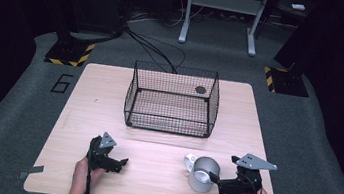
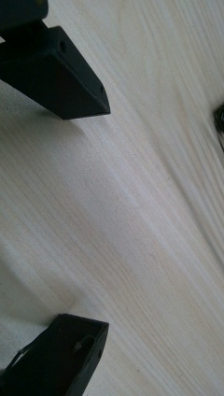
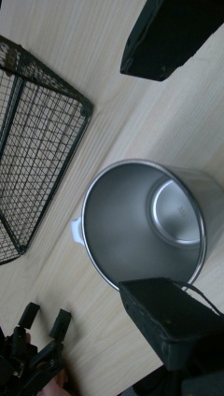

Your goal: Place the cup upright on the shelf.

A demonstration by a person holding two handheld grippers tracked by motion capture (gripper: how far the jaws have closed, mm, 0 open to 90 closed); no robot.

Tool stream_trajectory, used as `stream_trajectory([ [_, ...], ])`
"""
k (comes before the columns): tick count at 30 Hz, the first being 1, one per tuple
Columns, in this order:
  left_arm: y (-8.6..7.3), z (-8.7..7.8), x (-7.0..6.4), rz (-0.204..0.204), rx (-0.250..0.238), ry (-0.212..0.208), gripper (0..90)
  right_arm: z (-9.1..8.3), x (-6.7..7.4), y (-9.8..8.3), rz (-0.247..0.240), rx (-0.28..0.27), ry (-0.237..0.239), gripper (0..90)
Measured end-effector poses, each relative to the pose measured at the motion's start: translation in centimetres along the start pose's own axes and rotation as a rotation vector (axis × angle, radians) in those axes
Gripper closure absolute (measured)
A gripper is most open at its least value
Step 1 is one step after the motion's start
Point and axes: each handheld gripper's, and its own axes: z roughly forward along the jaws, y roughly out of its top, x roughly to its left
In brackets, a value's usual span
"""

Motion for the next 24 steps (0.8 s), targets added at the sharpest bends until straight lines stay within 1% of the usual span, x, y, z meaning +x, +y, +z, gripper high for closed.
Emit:
stream_trajectory([
  [1, 0.0, 0.0, 0.0, 0.0, 0.0, 0.0, 0.2, 0.4, 0.4, 0.1, -0.018, 0.014, 0.007, 0.0],
  [4, 0.0, 0.0, 0.0, 0.0, 0.0, 0.0, 0.2, 0.8, 0.7, 0.1, -0.028, 0.021, 0.011, 0.0],
  [7, 0.0, 0.0, 0.0, 0.0, 0.0, 0.0, 0.2, 1.6, 1.3, 0.2, -0.044, 0.042, 0.016, 0.0],
  [12, 0.0, 0.0, 0.0, 0.001, 0.001, 0.0, 0.2, 2.1, 1.7, 0.2, -0.049, 0.057, 0.04, 0.0],
  [13, 0.0, 0.0, 0.0, 0.003, 0.001, 0.001, 0.2, 2.2, 1.8, 0.2, -0.044, 0.055, 0.038, 0.0],
  [14, 0.0, 0.0, 0.0, 0.0, 0.0, 0.0, 0.2, 2.3, 1.8, 0.3, -0.057, 0.055, 0.042, 0.0],
  [16, 0.0, 0.0, 0.0, 0.001, 0.0, 0.0, 0.2, 2.3, 1.9, 0.3, -0.057, 0.06, 0.041, 0.0],
  [18, 0.0, 0.0, 0.0, 0.0, 0.0, 0.0, 0.2, 2.5, 2.0, 0.3, -0.056, 0.055, 0.054, 0.0],
  [19, 0.0, 0.0, 0.0, 0.0, 0.0, 0.0, 0.2, 2.5, 2.1, 0.3, -0.052, 0.059, 0.046, 0.0],
  [20, 0.0, 0.0, 0.0, 0.0, 0.0, 0.0, 0.2, 2.5, 2.2, 0.4, -0.054, 0.063, 0.051, 0.0],
  [22, 0.0, 0.0, 0.0, 0.0, 0.0, 0.0, 0.2, 2.7, 2.3, 0.4, -0.067, 0.057, 0.05, 0.0],
  [23, 0.0, 0.0, 0.0, 0.0, 0.0, 0.0, 0.2, 2.8, 2.3, 0.4, -0.063, 0.069, 0.053, 0.0],
  [24, 0.0, 0.0, 0.0, 0.0, 0.0, 0.0, 0.2, 2.9, 2.3, 0.4, -0.07, 0.072, 0.051, 0.0],
])
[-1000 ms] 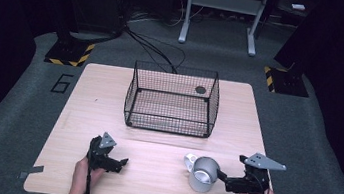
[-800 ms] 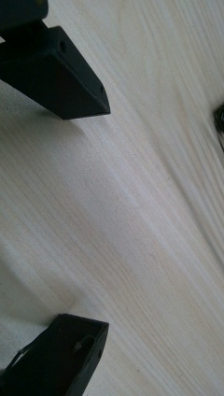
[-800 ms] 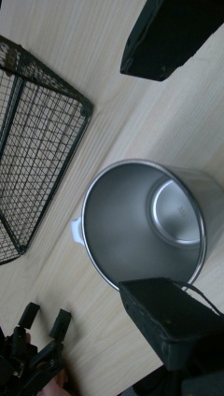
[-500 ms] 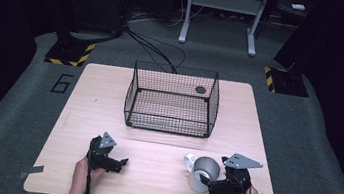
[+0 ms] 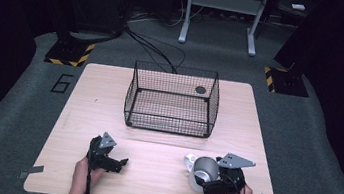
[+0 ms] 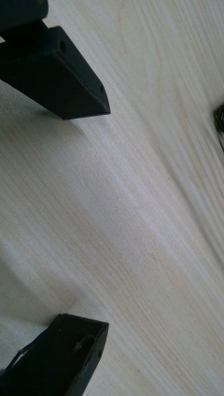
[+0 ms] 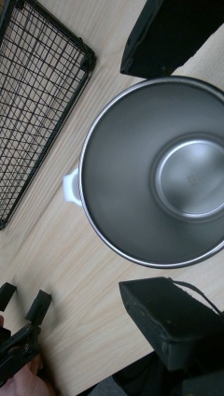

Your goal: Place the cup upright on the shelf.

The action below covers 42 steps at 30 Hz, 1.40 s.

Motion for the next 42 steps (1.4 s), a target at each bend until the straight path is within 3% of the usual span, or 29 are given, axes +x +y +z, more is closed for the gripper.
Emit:
stream_trajectory([
  [15, 0.0, 0.0, 0.0, 0.001, 0.0, 0.0, 0.2, 1.6, 0.4, -0.1, -0.012, 0.061, -0.033, 0.5],
  [23, 0.0, 0.0, 0.0, 0.001, 0.0, 0.0, 0.2, 1.8, 0.6, -0.3, -0.013, 0.06, -0.063, 4.2],
  [42, 0.0, 0.0, 0.0, -0.001, -0.001, 0.0, 0.2, 2.2, 0.7, -0.5, -0.021, 0.078, -0.083, 5.0],
])
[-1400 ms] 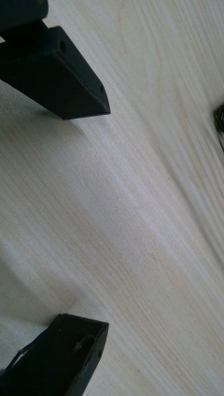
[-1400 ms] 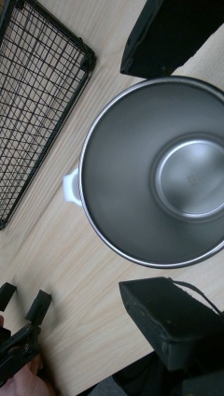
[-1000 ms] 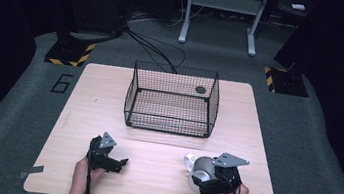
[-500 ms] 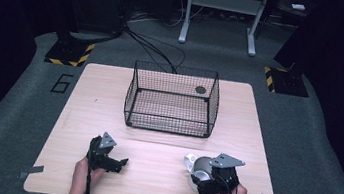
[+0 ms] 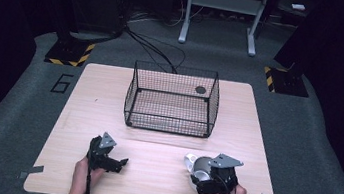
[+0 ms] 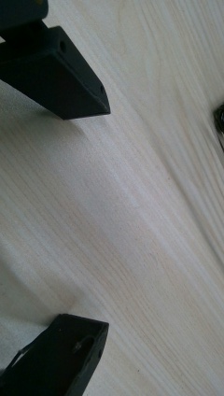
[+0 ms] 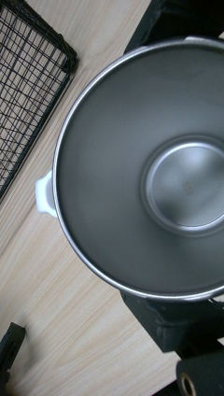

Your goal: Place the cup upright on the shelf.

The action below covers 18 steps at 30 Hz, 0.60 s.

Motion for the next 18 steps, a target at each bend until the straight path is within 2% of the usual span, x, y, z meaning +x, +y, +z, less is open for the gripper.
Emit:
stream_trajectory([
  [14, 0.0, 0.0, 0.0, 0.0, 0.0, 0.0, 0.2, -0.19, -0.23, 0.04, 0.028, -0.003, 0.01, 5.4],
  [18, 0.0, 0.0, 0.02, 0.002, 0.0, -0.001, 0.2, -0.25, -0.29, 0.15, 0.018, -0.003, 0.009, 5.5],
])
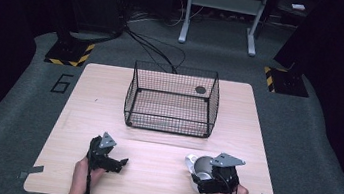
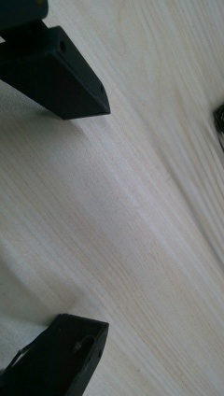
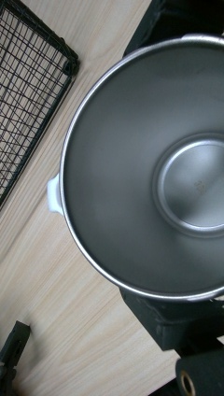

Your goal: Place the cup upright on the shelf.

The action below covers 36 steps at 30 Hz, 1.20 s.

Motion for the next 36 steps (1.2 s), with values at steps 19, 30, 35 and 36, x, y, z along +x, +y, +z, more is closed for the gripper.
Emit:
stream_trajectory([
  [19, 0.1, 0.0, 0.1, -0.002, 0.011, -0.005, 0.0, -0.5, -0.7, 2.3, -0.015, -0.031, 0.019, 5.6],
  [30, 0.1, 0.1, 0.1, 0.006, 0.007, 0.008, 0.0, -0.5, -1.5, 5.8, -0.04, -0.04, 0.066, 5.7],
  [35, 0.1, 0.1, 0.2, 0.006, 0.007, 0.008, 0.1, -0.2, -1.4, 7.0, -0.048, -0.03, 0.083, 5.7],
  [36, 0.1, 0.1, 0.1, 0.005, 0.007, 0.008, 0.1, -0.2, -1.6, 7.2, -0.051, -0.03, 0.085, 5.7],
])
